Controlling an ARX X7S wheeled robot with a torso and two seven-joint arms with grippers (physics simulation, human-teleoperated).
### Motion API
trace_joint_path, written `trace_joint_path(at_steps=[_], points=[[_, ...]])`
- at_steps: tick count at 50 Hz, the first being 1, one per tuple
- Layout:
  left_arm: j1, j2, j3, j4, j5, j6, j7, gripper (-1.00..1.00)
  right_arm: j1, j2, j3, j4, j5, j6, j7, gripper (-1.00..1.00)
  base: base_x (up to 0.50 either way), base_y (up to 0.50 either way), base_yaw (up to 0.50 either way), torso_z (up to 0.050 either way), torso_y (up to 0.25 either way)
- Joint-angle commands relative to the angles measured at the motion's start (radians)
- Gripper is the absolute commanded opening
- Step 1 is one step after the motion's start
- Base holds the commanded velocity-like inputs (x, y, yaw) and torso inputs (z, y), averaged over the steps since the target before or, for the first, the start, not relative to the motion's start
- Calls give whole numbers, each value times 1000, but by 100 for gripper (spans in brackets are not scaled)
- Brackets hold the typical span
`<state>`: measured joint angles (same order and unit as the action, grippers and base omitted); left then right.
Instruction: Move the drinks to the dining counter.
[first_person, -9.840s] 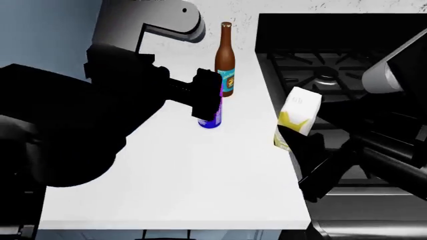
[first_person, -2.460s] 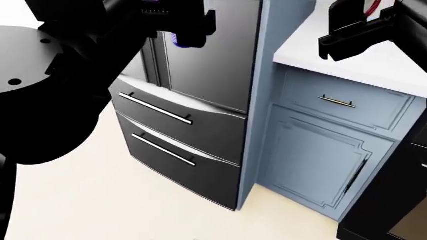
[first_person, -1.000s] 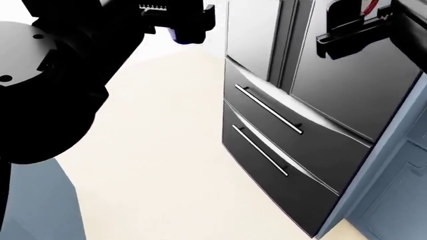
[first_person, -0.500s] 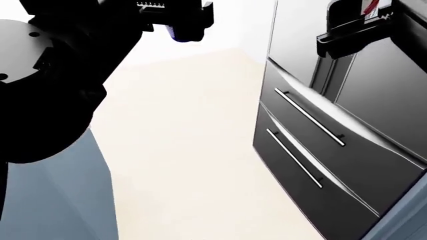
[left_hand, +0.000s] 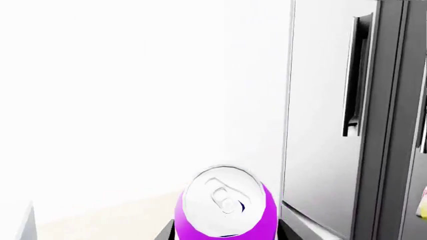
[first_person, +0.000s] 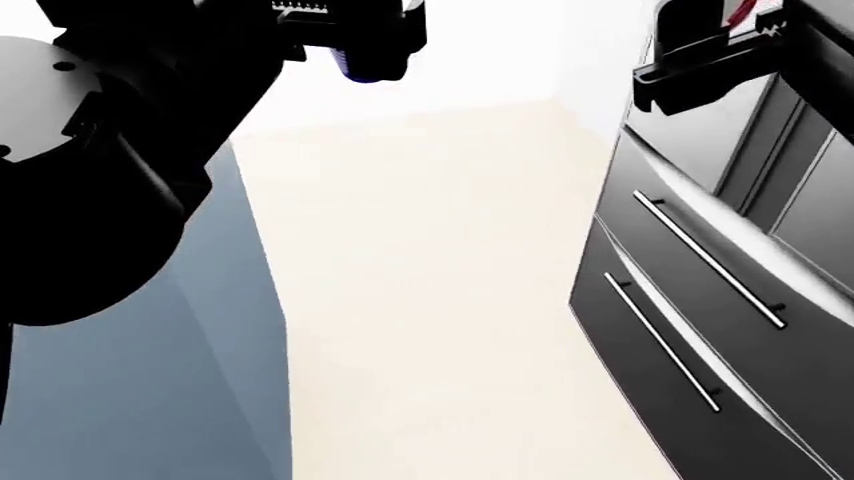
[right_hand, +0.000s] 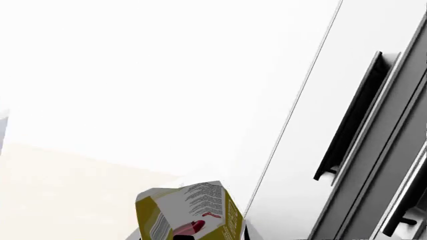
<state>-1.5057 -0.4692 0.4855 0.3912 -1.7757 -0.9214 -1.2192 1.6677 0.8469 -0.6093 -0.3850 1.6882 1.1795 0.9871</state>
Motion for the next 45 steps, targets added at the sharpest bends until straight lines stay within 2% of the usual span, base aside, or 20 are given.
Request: trace_joint_path(at_steps=[1, 45], points=[[-5, -3, -1, -4, -3, 14, -4, -100, 11, 3, 9, 0, -27, 3, -1, -100, 0, 0, 500, 0, 0], [-5, -10, 12, 0, 1, 29, 2, -100, 8, 10, -5, -4, -26, -12, -2, -100, 0, 0, 500, 0, 1]])
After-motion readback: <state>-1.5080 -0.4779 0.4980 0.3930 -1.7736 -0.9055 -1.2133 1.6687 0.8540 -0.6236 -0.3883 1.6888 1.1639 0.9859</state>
